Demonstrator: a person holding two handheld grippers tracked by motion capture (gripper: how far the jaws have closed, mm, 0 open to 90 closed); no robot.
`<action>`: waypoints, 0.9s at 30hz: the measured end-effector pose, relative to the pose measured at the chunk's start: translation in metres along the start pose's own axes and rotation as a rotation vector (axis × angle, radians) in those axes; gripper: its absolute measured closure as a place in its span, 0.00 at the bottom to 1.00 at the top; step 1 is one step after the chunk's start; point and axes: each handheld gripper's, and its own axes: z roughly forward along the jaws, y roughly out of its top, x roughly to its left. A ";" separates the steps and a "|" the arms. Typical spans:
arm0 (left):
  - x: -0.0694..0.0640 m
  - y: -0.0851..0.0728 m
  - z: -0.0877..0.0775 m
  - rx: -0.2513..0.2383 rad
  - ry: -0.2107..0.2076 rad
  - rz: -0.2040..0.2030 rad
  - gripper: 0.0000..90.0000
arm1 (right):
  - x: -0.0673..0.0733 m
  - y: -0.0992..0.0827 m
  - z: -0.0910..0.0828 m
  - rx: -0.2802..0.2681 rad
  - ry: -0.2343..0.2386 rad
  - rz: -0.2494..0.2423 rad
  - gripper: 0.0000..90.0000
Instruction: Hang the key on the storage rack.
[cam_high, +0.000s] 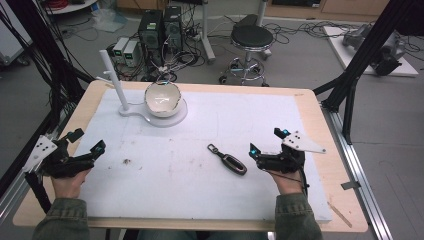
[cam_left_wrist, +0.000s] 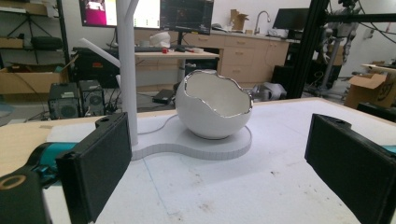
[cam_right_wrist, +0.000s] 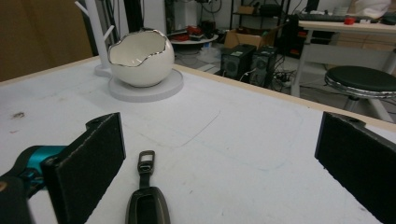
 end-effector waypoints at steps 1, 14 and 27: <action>0.000 0.000 0.000 0.001 -0.001 0.000 0.09 | 0.000 0.001 0.001 0.001 0.002 -0.002 0.01; 0.001 0.000 -0.001 -0.001 0.004 -0.013 0.09 | 0.008 0.019 0.028 0.080 0.060 -0.006 0.01; 0.004 0.000 -0.003 -0.006 0.007 -0.027 0.09 | 0.020 0.038 0.057 0.161 0.122 -0.069 0.01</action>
